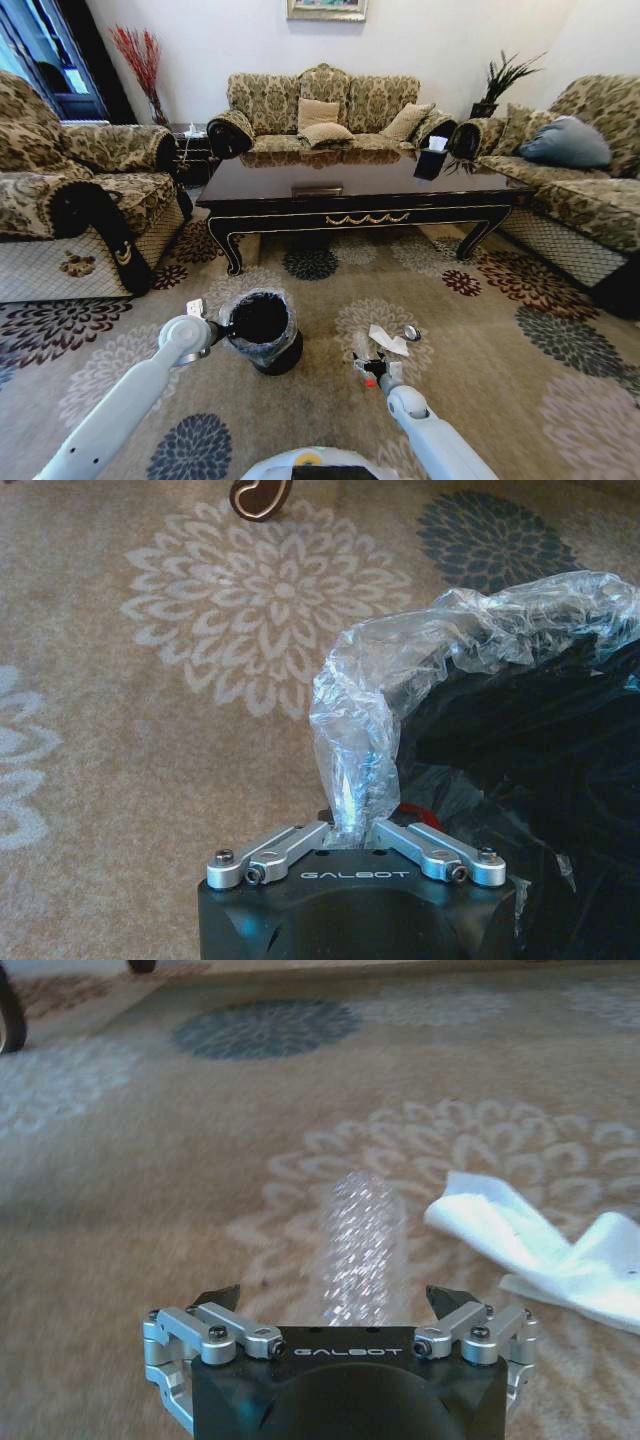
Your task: Move to the front of the table and pick up the trash from the floor, then place it into the trash bin.
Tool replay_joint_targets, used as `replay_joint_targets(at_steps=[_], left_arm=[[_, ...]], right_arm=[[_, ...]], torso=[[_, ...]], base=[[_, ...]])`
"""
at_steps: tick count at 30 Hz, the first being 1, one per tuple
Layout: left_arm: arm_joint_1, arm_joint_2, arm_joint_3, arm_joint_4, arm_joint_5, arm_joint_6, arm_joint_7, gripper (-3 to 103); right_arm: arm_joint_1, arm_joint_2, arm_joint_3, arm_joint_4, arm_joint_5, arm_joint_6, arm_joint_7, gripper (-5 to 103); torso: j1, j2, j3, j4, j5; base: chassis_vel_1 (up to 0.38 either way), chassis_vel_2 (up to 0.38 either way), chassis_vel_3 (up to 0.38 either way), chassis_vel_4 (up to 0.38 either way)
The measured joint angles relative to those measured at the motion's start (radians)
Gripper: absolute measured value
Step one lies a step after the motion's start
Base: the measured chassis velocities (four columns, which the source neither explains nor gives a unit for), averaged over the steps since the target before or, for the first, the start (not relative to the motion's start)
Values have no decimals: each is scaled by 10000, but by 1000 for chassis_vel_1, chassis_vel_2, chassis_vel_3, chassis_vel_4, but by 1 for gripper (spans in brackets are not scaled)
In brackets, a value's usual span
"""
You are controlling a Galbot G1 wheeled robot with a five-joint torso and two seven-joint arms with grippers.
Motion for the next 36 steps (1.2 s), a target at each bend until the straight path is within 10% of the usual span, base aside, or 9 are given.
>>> replay_joint_targets(at_steps=[5,26,36], left_arm=[[41,20,24,-37,-10,0,-2,0],[311,-155,70,-357,42,0,-60,0],[264,-240,288,-451,152,0,-84,0]], right_arm=[[100,177,-130,-505,-317,113,-60,100],[-809,-99,592,835,-14,272,0,29],[-1557,-296,1431,2050,32,390,135,26]], torso=[[0,0,0,0,0],[1,1,0,1,1],[0,2,0,1,1]], base=[[0,0,0,0],[0,0,0,0],[0,0,0,0]])
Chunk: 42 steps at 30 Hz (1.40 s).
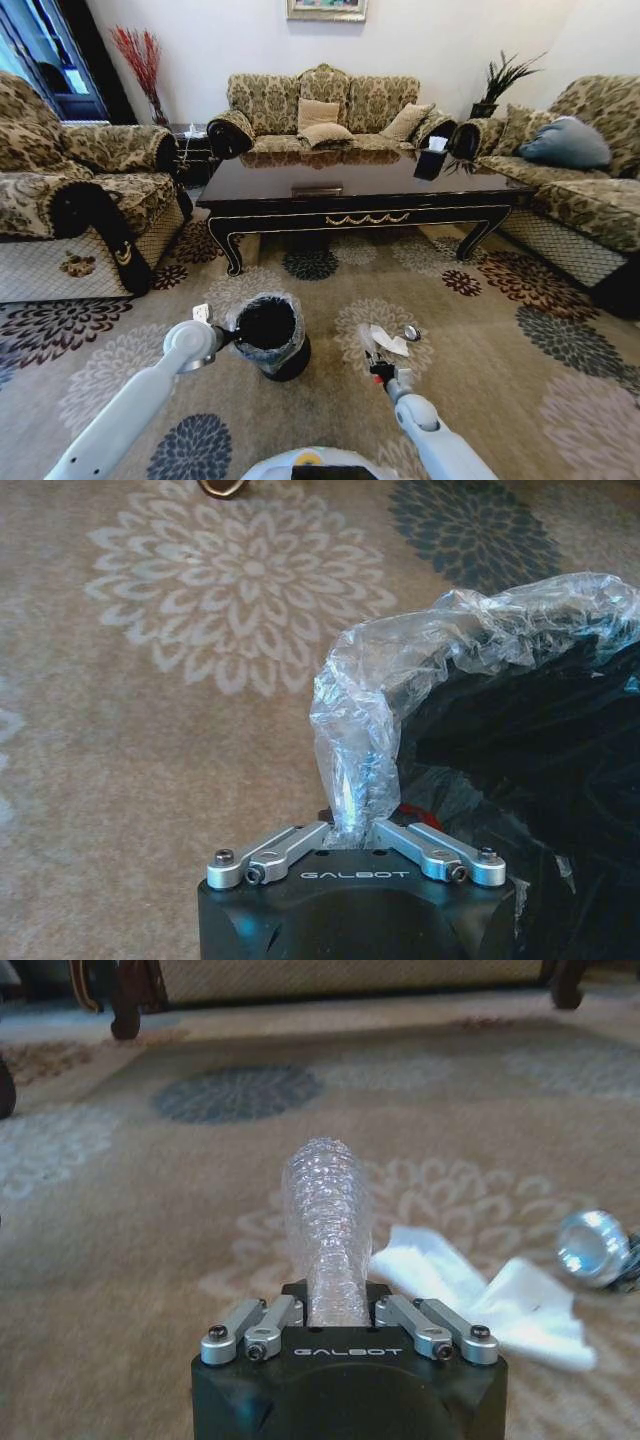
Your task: Move to the front of the table and pick up the trash from the floor, then place it into the trash bin.
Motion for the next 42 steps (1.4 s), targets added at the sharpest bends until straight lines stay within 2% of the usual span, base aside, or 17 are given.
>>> replay_joint_targets(at_steps=[4,7,8,12,13,17,18,23,24,28,34,42], left_arm=[[-110,-75,118,2,18,0,-18,0],[-234,-184,334,31,59,-1,-35,0],[-234,-184,334,31,59,-1,-35,0],[-487,-442,712,163,148,0,-88,0],[-487,-442,712,163,148,0,-88,0],[-1123,-667,1688,359,187,-1,-287,0],[-1123,-667,1688,359,187,-1,-287,0],[-2534,-1007,3441,757,96,-6,-626,0],[-2534,-1007,3441,757,96,-6,-626,0],[-3576,-1432,4974,1085,-154,-2,-935,0],[-4167,-1849,5883,1112,-334,-4,-1171,0],[-4180,-2173,6197,1145,-327,-1,-1347,0]], right_arm=[[-336,-48,328,598,-170,119,62,26],[-893,-94,801,2081,-172,169,166,26],[-893,-94,801,2081,-172,169,166,26],[-1838,-181,1127,4750,25,-52,417,26],[-1838,-181,1127,4750,25,-52,417,26],[-2580,-122,1202,6836,175,-303,525,26],[-2580,-122,1202,6836,175,-303,525,26],[-3004,-15,1225,7455,-28,-241,340,26],[-3004,-15,1225,7455,-28,-241,340,26],[-3179,182,1138,7614,-342,-95,82,26],[-3244,313,922,7576,-765,71,-119,26],[-3312,451,521,7473,-1307,194,-358,26]], torso=[[0,0,0,-1,1],[0,0,0,1,1],[0,0,0,1,1],[0,0,0,-2,-3],[0,0,0,-2,-3],[0,0,0,3,-1],[0,0,0,3,-1],[0,0,-1,-1,5],[0,0,-1,-1,5],[0,0,1,-2,3],[0,0,0,-1,2],[0,0,1,0,0]], base=[[0,0,0,0],[0,0,0,0],[0,0,0,0],[0,0,0,0],[0,0,0,0],[0,0,0,0],[0,0,0,0],[0,0,0,0],[0,0,0,0],[0,0,0,0],[0,0,0,0],[0,0,0,0]])
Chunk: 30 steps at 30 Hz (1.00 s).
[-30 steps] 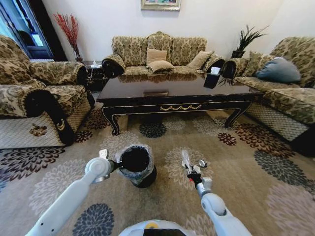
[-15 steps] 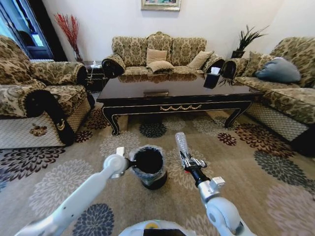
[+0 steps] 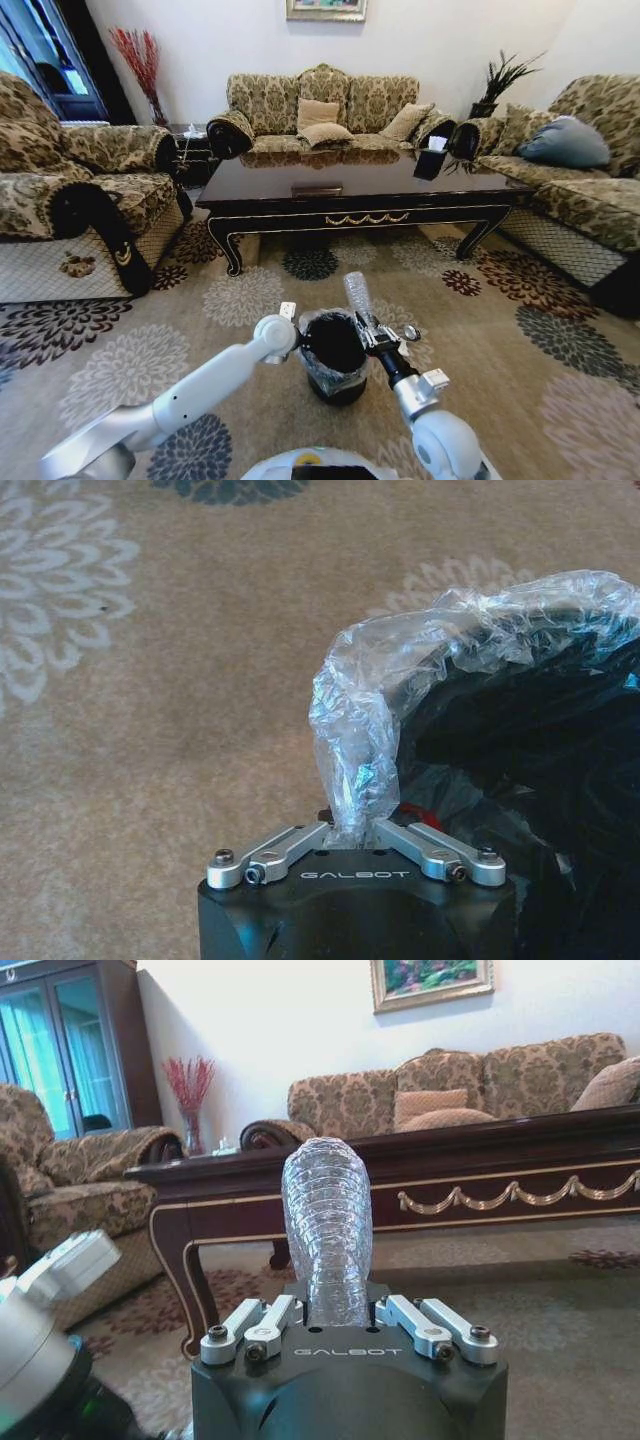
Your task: Move to the front of the table and pick up the trash from the floor, then place it into the trash bin.
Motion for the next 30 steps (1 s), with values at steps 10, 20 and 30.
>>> replay_joint_targets(at_steps=[10,20,30], left_arm=[[208,146,-136,-376,-37,0,-35,0],[317,453,-422,-545,-53,0,-35,0],[639,527,-672,-578,4,1,-36,0]], right_arm=[[-28,133,-291,-302,-422,62,-107,25],[-5,256,-449,-533,-719,60,-186,62],[-101,305,-418,-518,-719,103,-219,98]], torso=[[0,0,-1,1,0],[0,1,-1,0,-1],[0,0,0,-1,-1]], base=[[0,0,0,0],[0,0,0,0],[0,0,0,0]])
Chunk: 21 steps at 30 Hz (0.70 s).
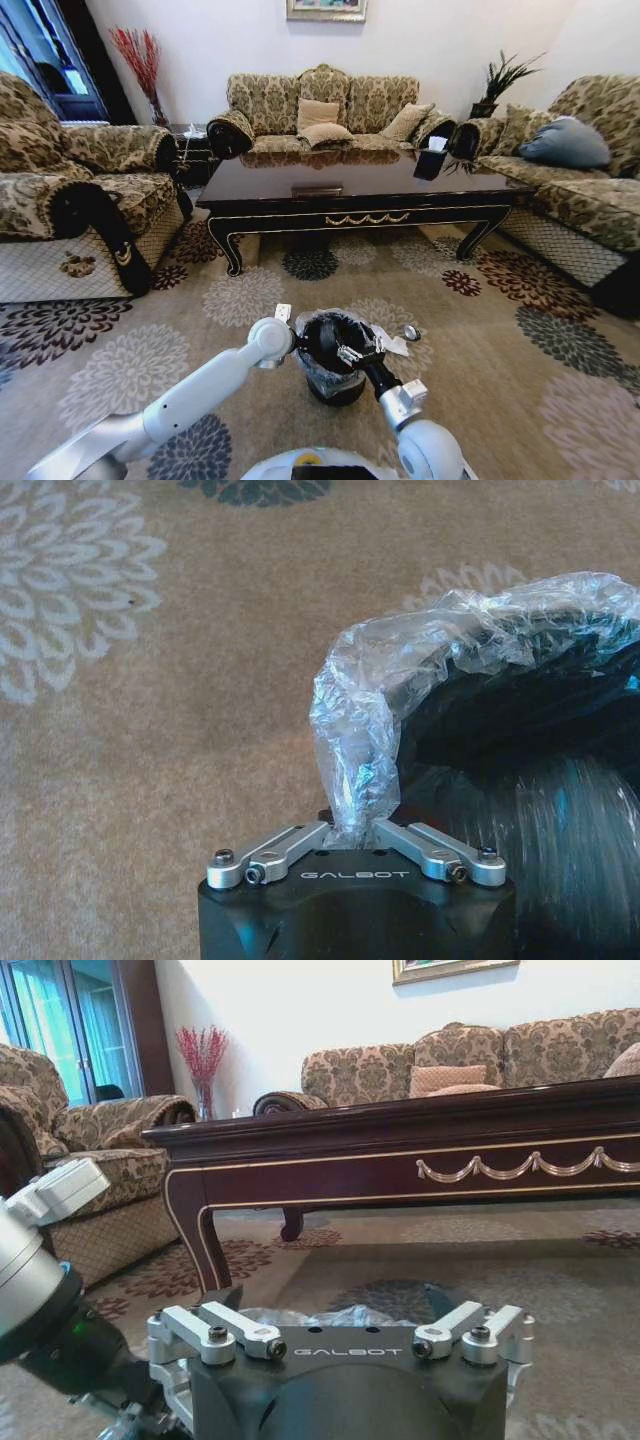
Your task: Move to the front of the table and pick up the trash from the floor, then place it into the trash bin.
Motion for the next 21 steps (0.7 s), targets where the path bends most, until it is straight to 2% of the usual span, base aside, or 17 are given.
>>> replay_joint_targets(at_steps=[5,11,12,16,21], left_arm=[[290,247,-393,-126,29,0,0,0],[839,1070,-1304,-455,46,2,122,0],[839,1070,-1304,-455,46,2,122,0],[1249,1169,-2428,-151,223,0,210,0],[1334,1150,-3005,221,201,2,342,0]], right_arm=[[85,-45,218,-46,296,37,43,100],[480,-96,943,-281,1124,55,193,100],[480,-96,943,-281,1124,55,193,100],[1177,-46,1712,-745,2113,-163,386,100],[1631,-454,2261,-1977,2303,-93,397,100]], torso=[[0,0,0,0,-1],[0,0,0,2,0],[0,0,0,2,0],[0,0,0,2,-1],[0,-1,1,3,0]], base=[[0,0,0,0],[0,0,0,0],[0,0,0,0],[0,0,0,0],[0,0,0,0]])
